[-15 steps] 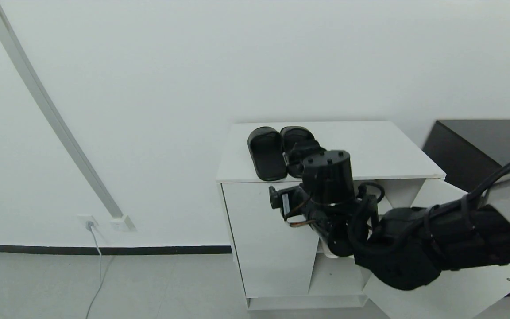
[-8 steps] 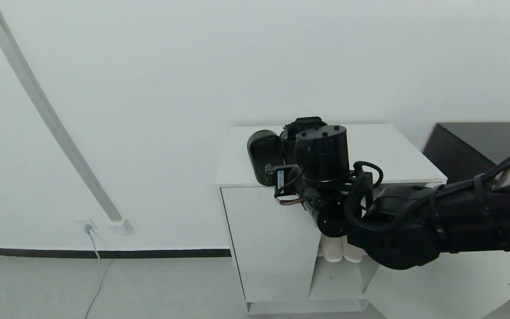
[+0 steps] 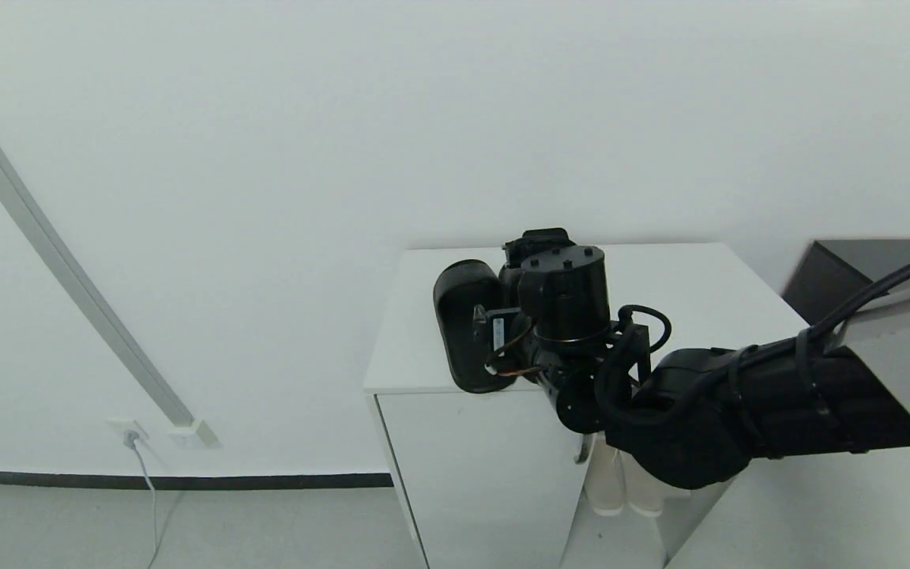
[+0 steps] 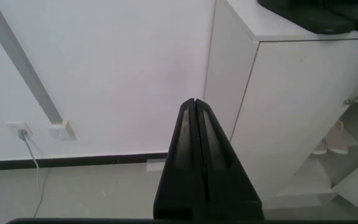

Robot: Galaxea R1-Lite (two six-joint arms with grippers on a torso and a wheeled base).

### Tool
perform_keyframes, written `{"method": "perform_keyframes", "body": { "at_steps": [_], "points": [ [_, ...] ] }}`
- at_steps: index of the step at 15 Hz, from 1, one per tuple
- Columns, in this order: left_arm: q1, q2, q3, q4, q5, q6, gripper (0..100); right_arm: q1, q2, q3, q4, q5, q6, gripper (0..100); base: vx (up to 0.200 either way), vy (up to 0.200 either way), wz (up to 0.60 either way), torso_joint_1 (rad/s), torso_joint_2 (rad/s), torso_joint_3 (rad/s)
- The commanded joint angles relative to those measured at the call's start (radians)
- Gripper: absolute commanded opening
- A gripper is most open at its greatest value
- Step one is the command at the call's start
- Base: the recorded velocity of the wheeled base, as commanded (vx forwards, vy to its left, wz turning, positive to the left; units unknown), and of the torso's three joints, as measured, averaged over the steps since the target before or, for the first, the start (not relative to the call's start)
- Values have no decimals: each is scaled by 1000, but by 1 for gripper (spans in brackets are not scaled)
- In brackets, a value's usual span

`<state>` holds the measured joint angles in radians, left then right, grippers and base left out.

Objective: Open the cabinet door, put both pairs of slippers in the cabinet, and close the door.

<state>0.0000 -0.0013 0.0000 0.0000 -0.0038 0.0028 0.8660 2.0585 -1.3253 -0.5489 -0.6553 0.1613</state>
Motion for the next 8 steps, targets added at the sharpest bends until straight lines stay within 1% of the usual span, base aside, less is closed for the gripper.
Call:
{"method": "perform_keyframes", "body": {
  "at_steps": [1,4,8],
  "points": [
    [0,1,0,0,1,-1,0,-1,46,8,-29,0,-5,100,0,0,0,0,0,0],
    [0,1,0,0,1,-1,0,-15,75,-17,-39,10,-26,100,0,0,0,0,0,0],
    [-2,1,0,0,1,-4,0,-62,146,-123,-29,20,-45,100,0,0,0,0,0,0]
  ]
}}
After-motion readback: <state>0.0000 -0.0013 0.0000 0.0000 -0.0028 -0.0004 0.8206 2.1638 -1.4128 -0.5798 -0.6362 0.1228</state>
